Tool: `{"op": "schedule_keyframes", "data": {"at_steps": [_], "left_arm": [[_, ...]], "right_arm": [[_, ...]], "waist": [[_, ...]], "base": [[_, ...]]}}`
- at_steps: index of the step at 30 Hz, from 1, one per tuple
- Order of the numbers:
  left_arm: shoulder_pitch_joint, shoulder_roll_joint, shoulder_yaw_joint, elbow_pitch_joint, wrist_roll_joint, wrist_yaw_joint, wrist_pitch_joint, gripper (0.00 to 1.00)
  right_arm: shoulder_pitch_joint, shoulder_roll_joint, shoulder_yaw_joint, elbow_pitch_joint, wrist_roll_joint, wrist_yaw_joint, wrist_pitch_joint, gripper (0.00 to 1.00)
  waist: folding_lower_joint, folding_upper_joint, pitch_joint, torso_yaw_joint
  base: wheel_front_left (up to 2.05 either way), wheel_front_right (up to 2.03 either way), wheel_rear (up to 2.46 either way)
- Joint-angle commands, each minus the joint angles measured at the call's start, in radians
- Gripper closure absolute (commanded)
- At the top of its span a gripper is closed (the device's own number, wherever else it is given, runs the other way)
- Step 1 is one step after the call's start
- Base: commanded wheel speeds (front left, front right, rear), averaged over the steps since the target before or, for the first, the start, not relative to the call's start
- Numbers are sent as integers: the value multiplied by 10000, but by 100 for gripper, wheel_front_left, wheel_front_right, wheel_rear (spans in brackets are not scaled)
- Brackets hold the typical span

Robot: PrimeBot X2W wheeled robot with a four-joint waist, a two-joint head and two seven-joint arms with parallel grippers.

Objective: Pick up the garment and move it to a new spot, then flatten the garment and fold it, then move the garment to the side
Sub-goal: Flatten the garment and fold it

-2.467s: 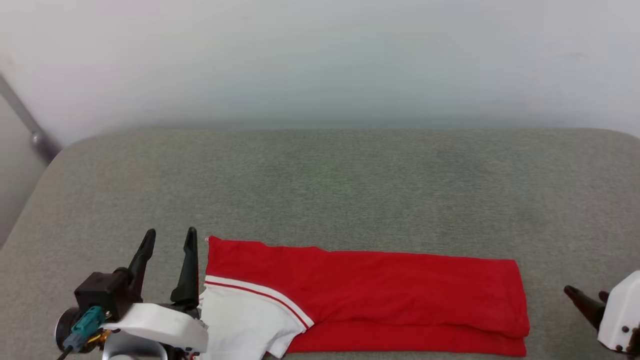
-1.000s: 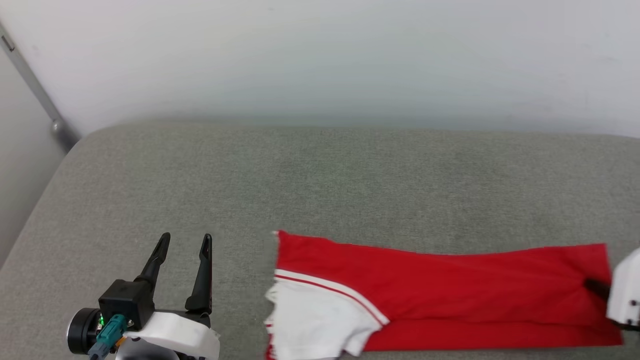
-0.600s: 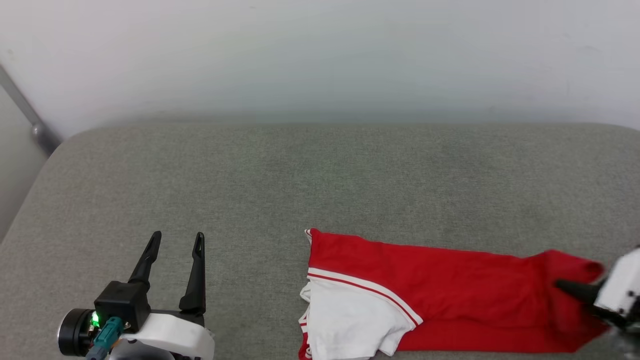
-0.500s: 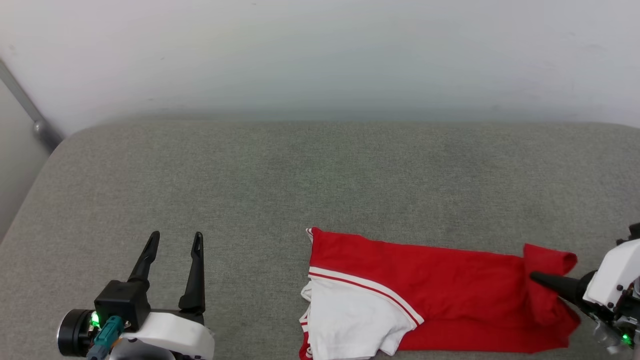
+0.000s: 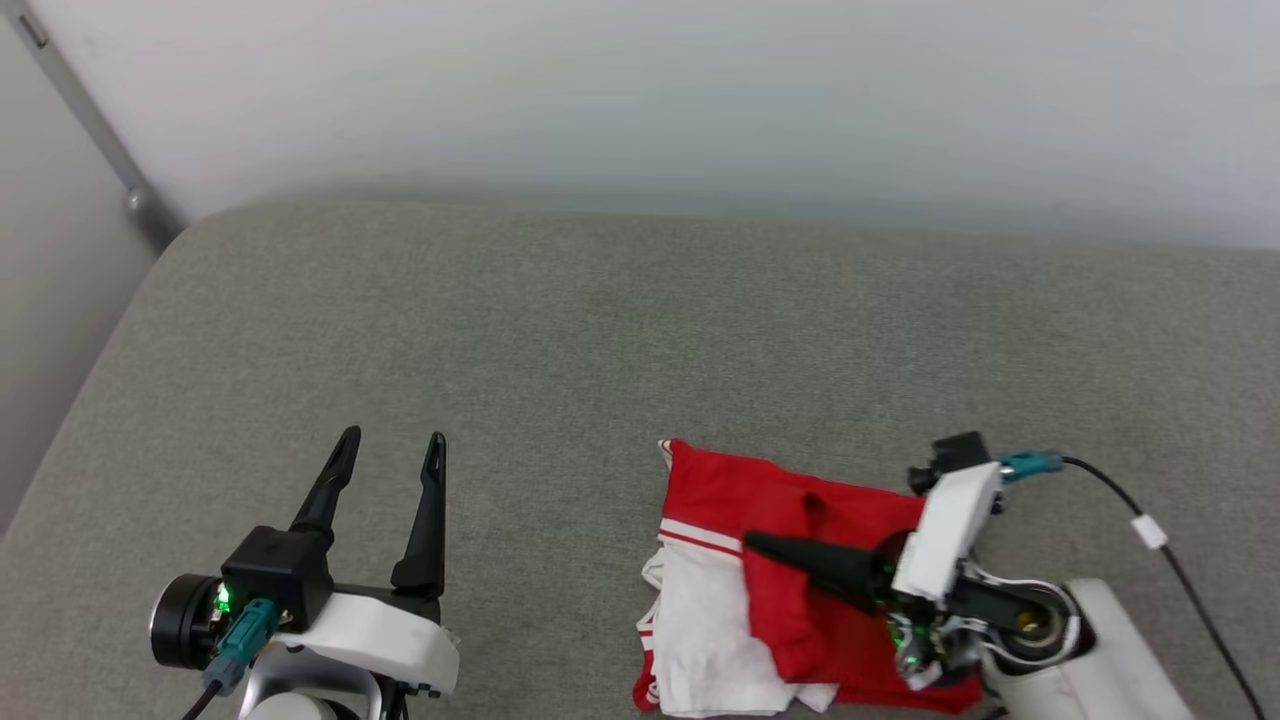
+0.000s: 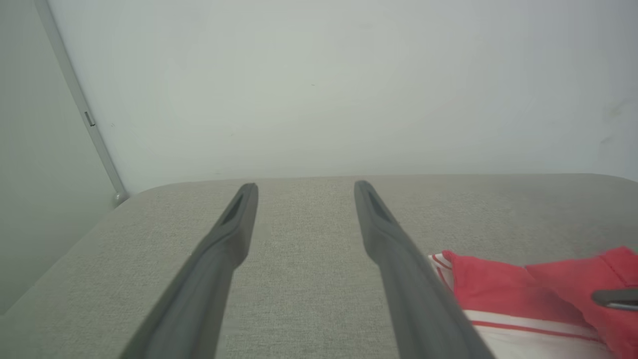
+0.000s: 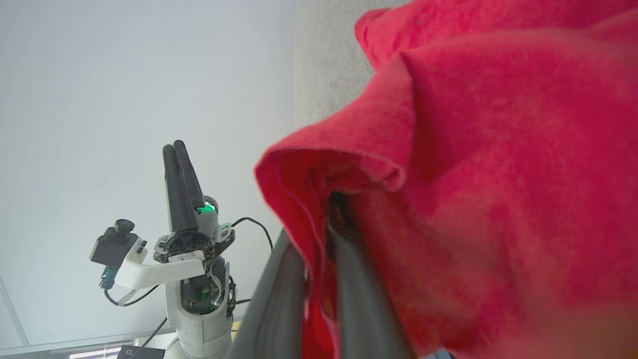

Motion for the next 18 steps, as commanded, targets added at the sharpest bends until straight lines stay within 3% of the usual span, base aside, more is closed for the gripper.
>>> {"op": "schedule_keyframes", "data": {"at_steps": [1,4,5,6,7,14,18], "left_arm": [[-151,-56,-59,52,91,-52,-38,0],[-259,-159,-84,138,64,-60,-87,0],[-274,-176,-85,170,56,-74,-100,0],[-279,-193,-85,212,54,-90,-128,0],[-277,-208,-84,251,53,-94,-153,0],[-287,-260,-7,492,34,-153,-276,0],[-245,-219,101,588,16,-148,-329,0]], "right_arm": [[-242,14,655,153,364,-1,-457,100],[-505,15,1764,391,902,-1,-1157,100],[-604,15,2066,492,902,-1,-1448,92],[-689,15,2323,632,792,-1,-1727,53],[-772,14,2567,730,602,-1,-2030,0],[-1345,-19,3448,1074,-422,-1,-3596,0],[-1554,-704,3962,394,-1456,-2,-4490,0]], "waist": [[0,0,105,178],[0,0,162,305],[0,0,184,336],[0,0,201,359],[0,0,207,382],[0,0,184,341],[0,0,44,235]], "base": [[0,0,0],[0,0,0],[0,0,0],[0,0,0],[0,0,0],[0,0,0],[0,0,0]]}}
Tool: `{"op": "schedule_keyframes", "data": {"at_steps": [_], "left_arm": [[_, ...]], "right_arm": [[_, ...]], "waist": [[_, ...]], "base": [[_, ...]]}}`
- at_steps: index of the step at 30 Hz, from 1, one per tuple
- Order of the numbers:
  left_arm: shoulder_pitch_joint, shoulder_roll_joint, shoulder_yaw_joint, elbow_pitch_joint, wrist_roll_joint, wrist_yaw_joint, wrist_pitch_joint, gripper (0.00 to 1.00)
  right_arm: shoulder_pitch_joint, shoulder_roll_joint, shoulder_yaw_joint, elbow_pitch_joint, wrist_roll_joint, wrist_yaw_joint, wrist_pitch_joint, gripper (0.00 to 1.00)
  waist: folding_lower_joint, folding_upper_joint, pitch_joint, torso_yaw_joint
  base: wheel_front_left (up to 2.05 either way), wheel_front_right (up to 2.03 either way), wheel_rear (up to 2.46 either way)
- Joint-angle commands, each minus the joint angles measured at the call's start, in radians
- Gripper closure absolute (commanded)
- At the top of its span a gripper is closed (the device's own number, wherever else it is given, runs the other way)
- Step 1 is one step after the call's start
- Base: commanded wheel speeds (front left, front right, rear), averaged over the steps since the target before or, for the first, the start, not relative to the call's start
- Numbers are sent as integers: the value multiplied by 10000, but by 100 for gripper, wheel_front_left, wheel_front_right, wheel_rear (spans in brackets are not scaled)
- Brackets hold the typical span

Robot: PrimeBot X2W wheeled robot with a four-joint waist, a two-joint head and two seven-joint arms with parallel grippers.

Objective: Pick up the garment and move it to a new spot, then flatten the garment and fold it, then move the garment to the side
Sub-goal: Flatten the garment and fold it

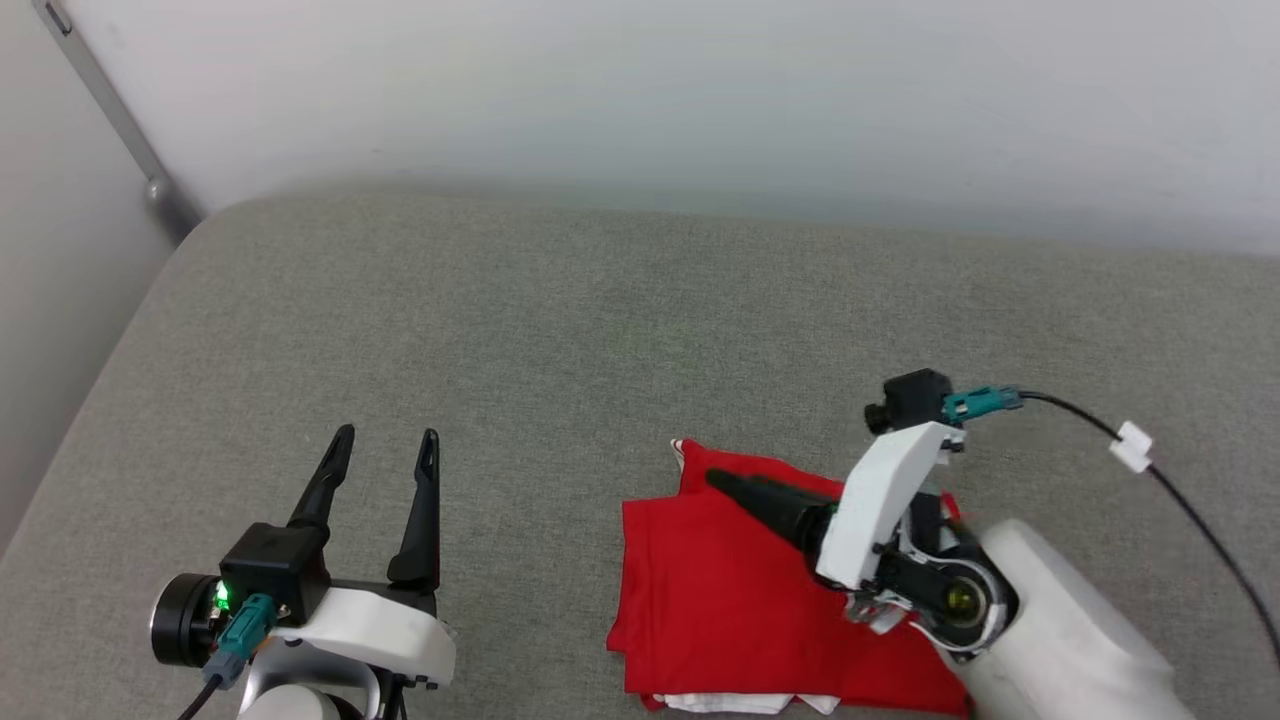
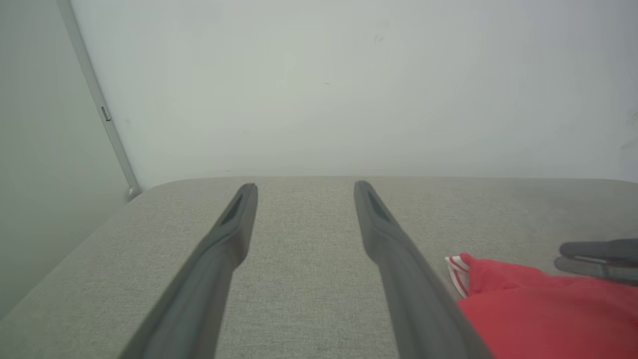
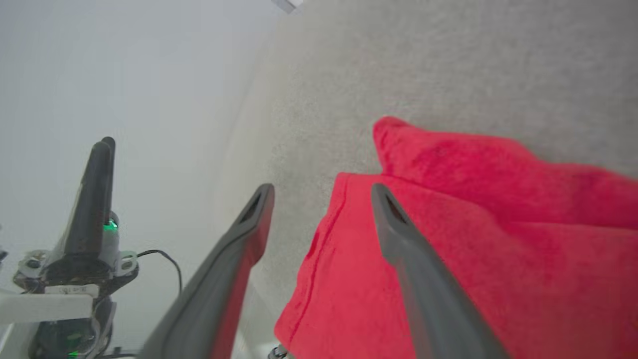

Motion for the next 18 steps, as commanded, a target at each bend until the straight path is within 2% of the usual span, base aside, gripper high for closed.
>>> {"op": "schedule_keyframes", "data": {"at_steps": [1,5,9,14,18], "left_arm": [[18,52,37,48,2,-13,-52,0],[232,92,113,87,-59,48,-69,0],[486,118,188,91,-148,149,-90,0],[742,193,297,64,-259,267,-56,0],[802,210,323,118,-272,335,-48,0]], "right_arm": [[-149,-721,290,-216,-935,-4,-638,0],[12,-1812,557,-320,-3134,-4,-2060,0],[493,-2686,-193,-273,-4980,-4,-3194,0],[1455,-3133,-1861,-771,-6879,-4,-4365,0],[2408,-2903,-3185,-1859,-7969,-4,-5117,0]], "waist": [[0,-1,-127,-82],[0,-1,-378,-324],[0,-1,-582,-627],[0,-1,-669,-937],[0,-1,-702,-1088]], "base": [[0,0,0],[0,0,0],[0,0,0],[0,0,0],[0,0,0]]}}
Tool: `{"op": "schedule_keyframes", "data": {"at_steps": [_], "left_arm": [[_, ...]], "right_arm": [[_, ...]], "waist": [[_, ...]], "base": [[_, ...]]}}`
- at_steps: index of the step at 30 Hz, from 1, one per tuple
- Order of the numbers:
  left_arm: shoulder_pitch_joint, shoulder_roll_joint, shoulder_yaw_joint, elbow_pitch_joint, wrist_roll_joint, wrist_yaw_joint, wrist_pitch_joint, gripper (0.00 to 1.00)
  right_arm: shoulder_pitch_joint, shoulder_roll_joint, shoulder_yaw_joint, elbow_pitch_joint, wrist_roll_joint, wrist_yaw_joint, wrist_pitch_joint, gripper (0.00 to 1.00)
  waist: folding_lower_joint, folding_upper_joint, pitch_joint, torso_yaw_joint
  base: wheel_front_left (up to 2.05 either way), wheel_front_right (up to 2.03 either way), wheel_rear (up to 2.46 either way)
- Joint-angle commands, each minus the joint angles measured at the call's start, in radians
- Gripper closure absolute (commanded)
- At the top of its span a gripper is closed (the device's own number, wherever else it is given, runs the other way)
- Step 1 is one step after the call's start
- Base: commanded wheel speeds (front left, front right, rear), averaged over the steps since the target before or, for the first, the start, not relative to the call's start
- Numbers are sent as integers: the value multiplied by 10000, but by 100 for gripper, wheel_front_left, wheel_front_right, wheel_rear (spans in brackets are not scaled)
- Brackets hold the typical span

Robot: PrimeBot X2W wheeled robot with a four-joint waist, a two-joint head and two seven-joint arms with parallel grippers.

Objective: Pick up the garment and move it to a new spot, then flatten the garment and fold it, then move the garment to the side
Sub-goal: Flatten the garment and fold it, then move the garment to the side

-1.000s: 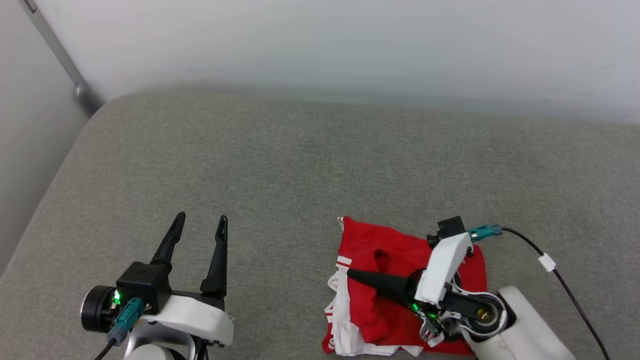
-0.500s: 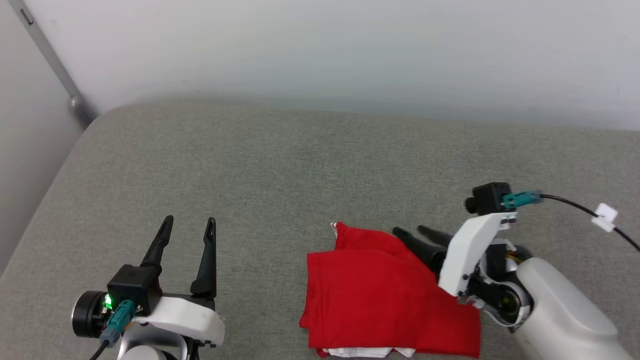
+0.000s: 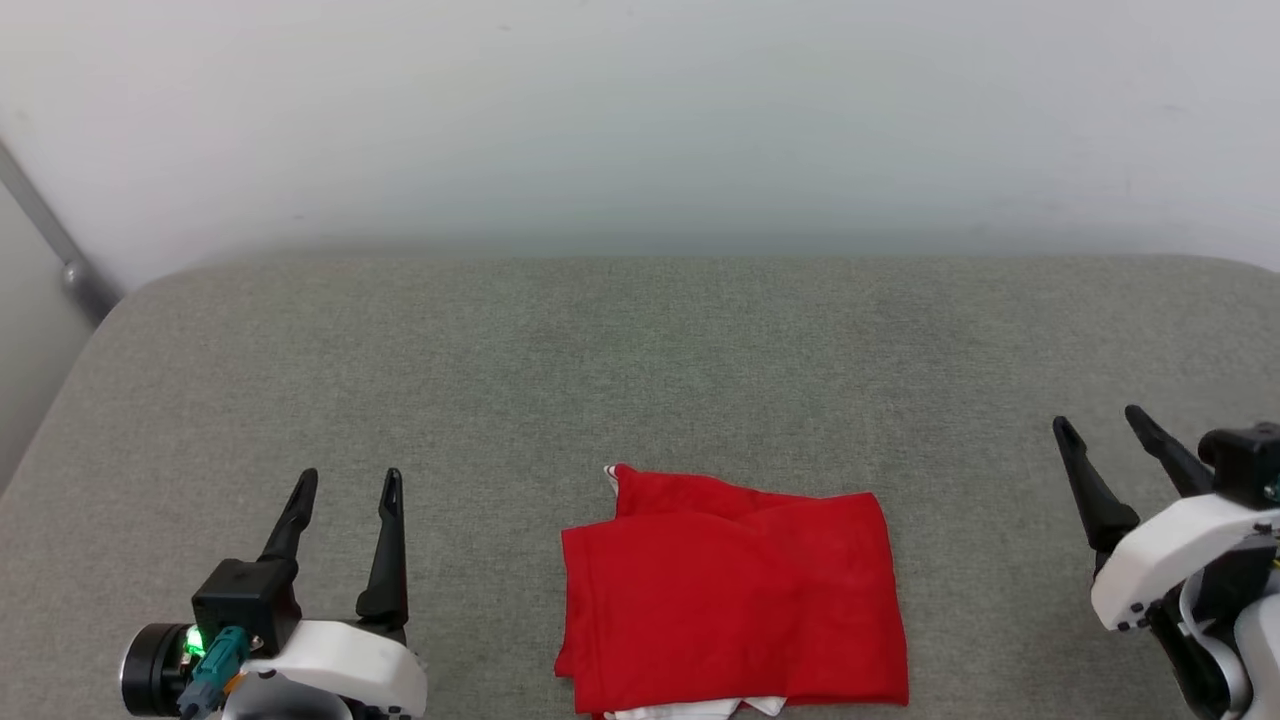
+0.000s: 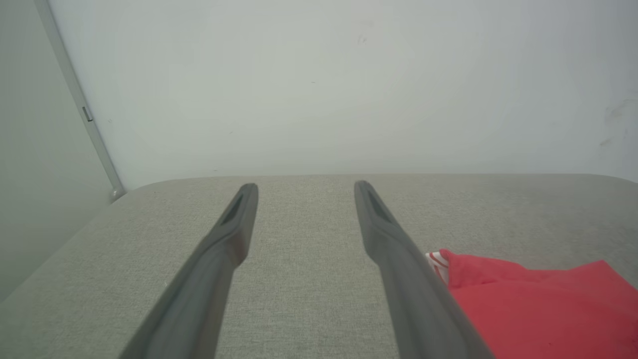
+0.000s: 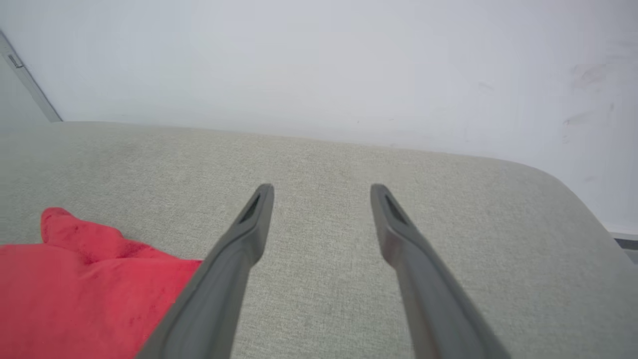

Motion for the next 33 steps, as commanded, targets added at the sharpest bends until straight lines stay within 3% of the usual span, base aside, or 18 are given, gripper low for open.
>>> {"op": "schedule_keyframes", "data": {"at_steps": [1,8,17,33], "left_arm": [[165,17,11,48,-15,53,-14,0],[342,90,-22,147,-118,41,63,0],[294,125,-107,179,-205,5,163,0],[233,127,-2,203,-400,101,207,0]], "right_arm": [[575,315,-453,-739,-354,-4,-259,0],[2663,1358,-2040,-3640,-1114,-4,-172,0],[4302,2500,-2692,-5858,-1795,-4,681,0],[4540,2918,-2831,-6782,-2081,-4,1238,0]], "waist": [[0,0,-44,-90],[0,0,-232,-68],[0,0,-198,-184],[0,0,-38,-521]], "base": [[0,0,0],[0,0,0],[0,0,0],[0,0,0]]}}
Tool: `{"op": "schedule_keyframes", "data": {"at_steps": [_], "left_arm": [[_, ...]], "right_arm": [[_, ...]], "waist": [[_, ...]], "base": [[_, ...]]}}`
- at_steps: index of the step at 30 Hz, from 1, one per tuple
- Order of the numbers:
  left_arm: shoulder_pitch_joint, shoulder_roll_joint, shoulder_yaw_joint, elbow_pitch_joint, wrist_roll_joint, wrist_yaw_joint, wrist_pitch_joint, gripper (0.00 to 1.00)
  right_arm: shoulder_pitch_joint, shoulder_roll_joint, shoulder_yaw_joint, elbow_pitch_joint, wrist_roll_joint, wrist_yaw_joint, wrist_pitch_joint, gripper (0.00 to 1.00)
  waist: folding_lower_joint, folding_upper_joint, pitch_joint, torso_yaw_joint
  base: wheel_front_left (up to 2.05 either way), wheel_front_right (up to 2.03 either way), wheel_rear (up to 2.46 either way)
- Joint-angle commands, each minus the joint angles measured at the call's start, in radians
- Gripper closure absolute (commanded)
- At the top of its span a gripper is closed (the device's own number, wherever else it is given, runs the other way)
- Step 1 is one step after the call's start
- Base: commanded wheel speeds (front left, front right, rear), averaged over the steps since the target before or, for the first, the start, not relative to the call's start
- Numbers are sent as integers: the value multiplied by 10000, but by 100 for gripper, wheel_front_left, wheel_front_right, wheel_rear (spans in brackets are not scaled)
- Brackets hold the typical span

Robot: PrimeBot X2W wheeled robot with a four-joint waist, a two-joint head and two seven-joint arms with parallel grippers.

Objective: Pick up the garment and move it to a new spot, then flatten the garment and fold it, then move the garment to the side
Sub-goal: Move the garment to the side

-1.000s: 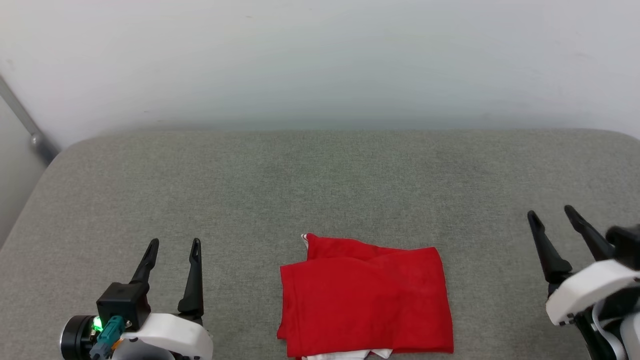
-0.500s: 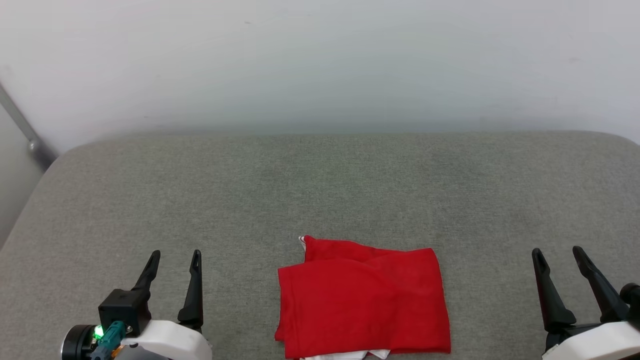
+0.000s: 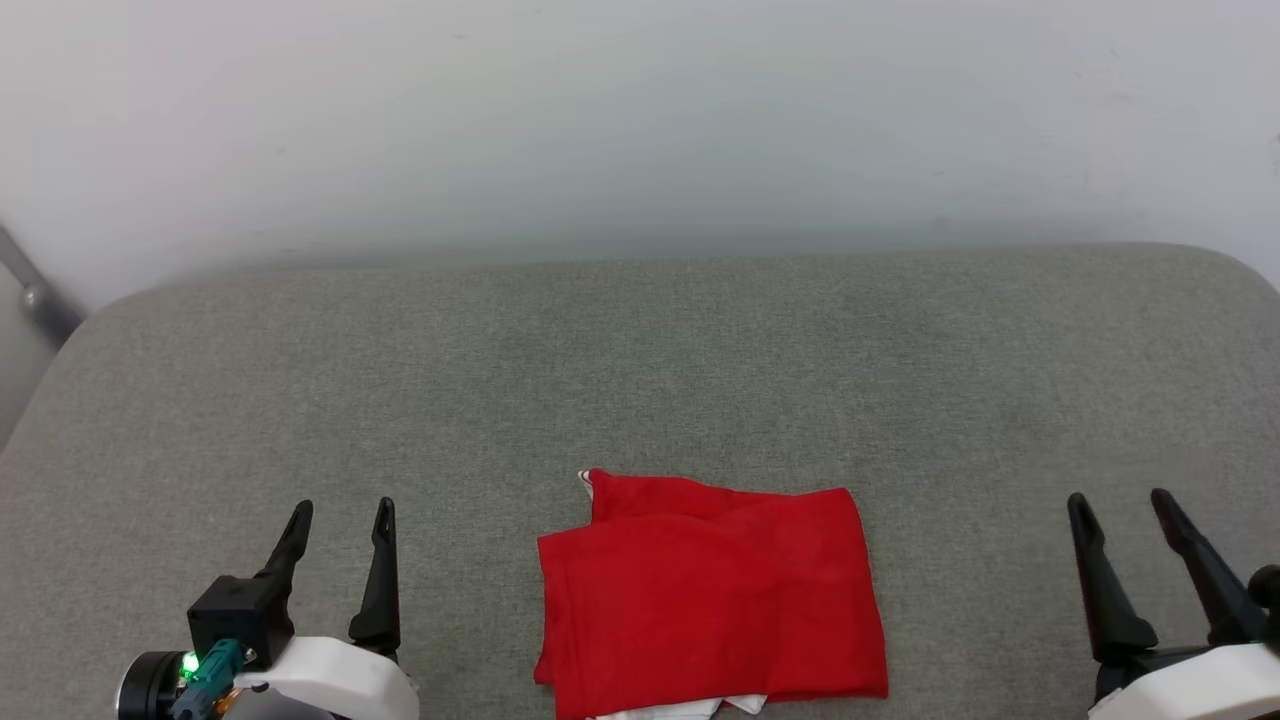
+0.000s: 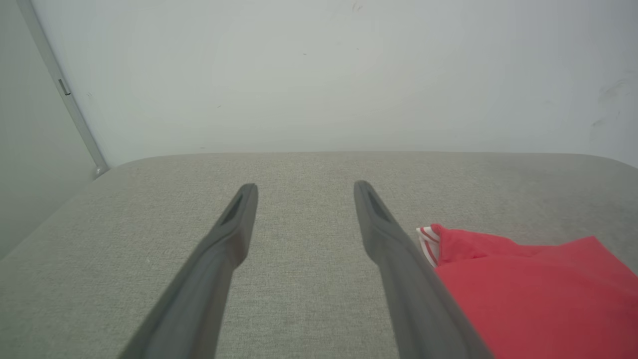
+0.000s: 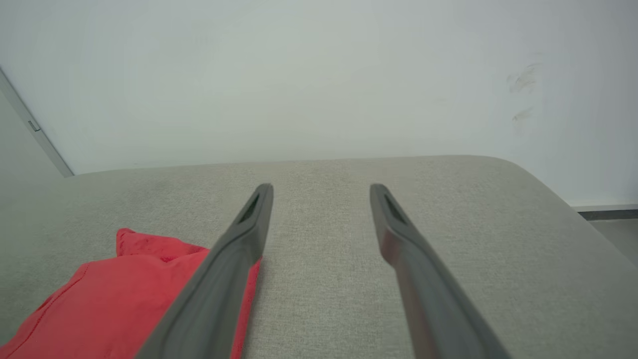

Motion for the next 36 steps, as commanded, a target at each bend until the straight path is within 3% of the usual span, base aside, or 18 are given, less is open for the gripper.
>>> {"op": "schedule_keyframes", "data": {"at_steps": [1,8,13,18,21,28,36], "left_arm": [[-82,19,27,-13,-27,55,12,0],[-69,-61,115,-95,-114,128,-50,0],[-173,-154,118,-133,-112,92,-115,0],[-455,-238,41,-162,-5,-30,-165,0],[-667,-307,-27,-133,80,-101,-188,0],[-1096,-563,-143,125,182,-277,-260,0],[-1506,-716,-226,407,255,-519,-289,0]], "right_arm": [[-22,51,-113,-76,35,-4,62,0],[-508,-254,-1487,584,1162,-4,1317,0],[-1068,-1088,-2673,2398,2328,-4,3213,0],[-1652,-1608,-2860,4090,3174,-3,5152,0],[-2133,-1267,-2763,4928,3761,-4,6302,0],[-3326,355,-2860,6443,5764,-6,9238,0],[-4736,654,-2643,8576,8410,-6,9973,0]], "waist": [[0,-1,19,-28],[0,-1,81,-107],[0,-1,174,25],[0,-1,510,353],[0,-1,783,570],[0,-1,1128,997],[0,-1,1371,1477]], "base": [[0,0,0],[0,0,0],[0,0,0],[0,0,0],[0,0,0],[0,0,0],[0,0,0]]}}
